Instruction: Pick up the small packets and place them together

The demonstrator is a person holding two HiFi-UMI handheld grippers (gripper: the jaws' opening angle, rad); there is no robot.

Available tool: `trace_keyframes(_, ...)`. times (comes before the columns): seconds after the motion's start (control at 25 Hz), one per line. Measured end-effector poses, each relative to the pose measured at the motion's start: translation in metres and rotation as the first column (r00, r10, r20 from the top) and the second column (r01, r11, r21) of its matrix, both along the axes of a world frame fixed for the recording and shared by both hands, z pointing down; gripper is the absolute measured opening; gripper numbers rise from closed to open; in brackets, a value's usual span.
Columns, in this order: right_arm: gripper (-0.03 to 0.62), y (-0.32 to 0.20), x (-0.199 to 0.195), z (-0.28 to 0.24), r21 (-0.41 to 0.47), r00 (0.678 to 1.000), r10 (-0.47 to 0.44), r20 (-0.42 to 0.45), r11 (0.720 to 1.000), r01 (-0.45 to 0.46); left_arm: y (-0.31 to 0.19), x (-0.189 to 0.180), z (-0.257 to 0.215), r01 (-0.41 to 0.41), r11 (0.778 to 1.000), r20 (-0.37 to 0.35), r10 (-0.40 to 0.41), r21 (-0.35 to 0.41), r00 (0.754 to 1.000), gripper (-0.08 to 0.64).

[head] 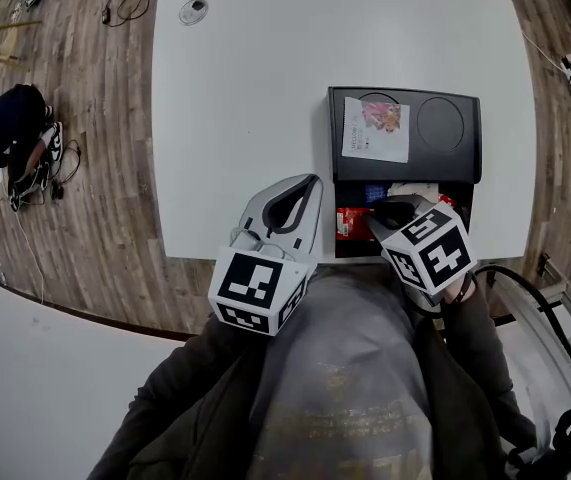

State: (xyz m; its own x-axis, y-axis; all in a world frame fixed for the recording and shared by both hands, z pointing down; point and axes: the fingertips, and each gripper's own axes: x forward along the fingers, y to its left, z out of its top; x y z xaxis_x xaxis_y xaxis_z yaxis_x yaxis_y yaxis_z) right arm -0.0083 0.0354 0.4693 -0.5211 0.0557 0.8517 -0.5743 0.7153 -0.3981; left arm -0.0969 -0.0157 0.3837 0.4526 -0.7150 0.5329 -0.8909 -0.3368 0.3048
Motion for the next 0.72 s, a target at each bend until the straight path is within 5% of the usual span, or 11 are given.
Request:
trace_keyframes(0.2,0.006,0.002,-0.002,-0.002,0.017,1.0,-0.017,-0.007,1.0,0.017,0.001,-0.002,-0.002,-0.003,1.0,-0.001,0.003,0.003,1.0,0.003)
trace_keyframes(0.72,0.005,-0.009,-0.005,-0.072,0.18,0.994,0.036,0.104,0.982,-0.055,0.014,0.005,-0.018,-0.027,0.998,-0.003,0.027,0.064,1.0,0.003)
